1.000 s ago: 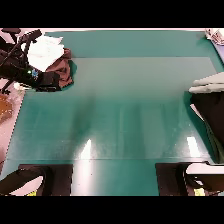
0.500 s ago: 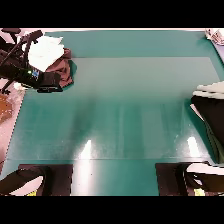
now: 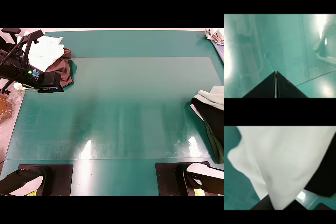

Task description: Fold the shirts.

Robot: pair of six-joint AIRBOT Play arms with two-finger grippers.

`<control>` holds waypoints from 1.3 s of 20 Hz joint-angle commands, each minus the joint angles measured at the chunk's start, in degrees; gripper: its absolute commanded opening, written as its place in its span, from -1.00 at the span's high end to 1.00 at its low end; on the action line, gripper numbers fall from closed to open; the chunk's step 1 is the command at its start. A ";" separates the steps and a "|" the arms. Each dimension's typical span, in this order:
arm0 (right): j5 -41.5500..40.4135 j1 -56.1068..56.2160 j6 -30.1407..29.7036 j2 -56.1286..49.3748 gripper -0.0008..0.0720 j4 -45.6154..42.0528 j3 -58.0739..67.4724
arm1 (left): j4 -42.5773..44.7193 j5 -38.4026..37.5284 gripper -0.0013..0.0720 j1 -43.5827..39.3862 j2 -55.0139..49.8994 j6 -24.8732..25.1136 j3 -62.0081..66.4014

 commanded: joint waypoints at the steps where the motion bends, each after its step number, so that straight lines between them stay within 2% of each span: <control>1: 0.52 -0.04 0.22 1.55 0.93 -8.92 -6.34 | -0.02 0.17 0.86 0.02 0.00 0.20 0.07; 6: -1.25 -0.07 -0.50 1.53 0.92 -18.69 -20.70 | -0.02 0.42 0.86 0.02 0.00 1.14 0.07; 7: -0.61 -0.07 -1.40 1.53 0.84 -19.69 -23.47 | 0.00 0.70 0.86 0.02 0.00 1.38 0.07; 8: 0.35 -0.04 -2.49 1.53 0.44 -21.70 -26.10 | 0.00 1.07 0.86 0.02 0.00 1.53 0.07; 10: 1.53 -0.04 -4.50 1.99 -0.20 -25.14 -29.92 | 0.04 1.73 0.86 0.02 0.00 1.57 0.07; 14: 0.85 -0.04 -5.27 5.92 -0.25 -31.50 -26.40 | 0.02 3.43 0.86 0.02 0.02 2.93 0.07; 15: -1.57 -0.02 -4.96 6.71 -0.25 -27.93 -22.82 | 0.02 4.04 0.86 0.02 0.11 3.28 0.07; 17: -12.55 0.63 -8.55 10.71 -0.25 -10.69 -17.05 | 0.07 7.54 0.86 0.02 1.77 4.52 0.07; 19: -26.77 4.33 -16.87 16.39 -0.24 10.93 -14.86 | 2.38 12.61 0.86 0.02 5.97 4.55 0.04; 20: -32.39 7.52 -22.91 19.74 -0.24 20.24 -15.34 | 4.48 14.58 0.86 0.02 8.57 4.50 0.04; 21: -36.72 12.00 -28.02 23.08 -0.21 25.99 -16.92 | 7.21 16.00 0.86 0.02 11.74 4.28 -0.46; 23: -40.39 22.99 -32.41 28.70 0.16 26.75 -21.97 | 12.59 18.12 0.86 0.02 19.56 2.05 -4.33; 26: -41.00 40.59 -36.72 36.54 0.16 25.42 -35.26 | 21.00 22.21 0.86 0.02 36.20 -6.88 -18.86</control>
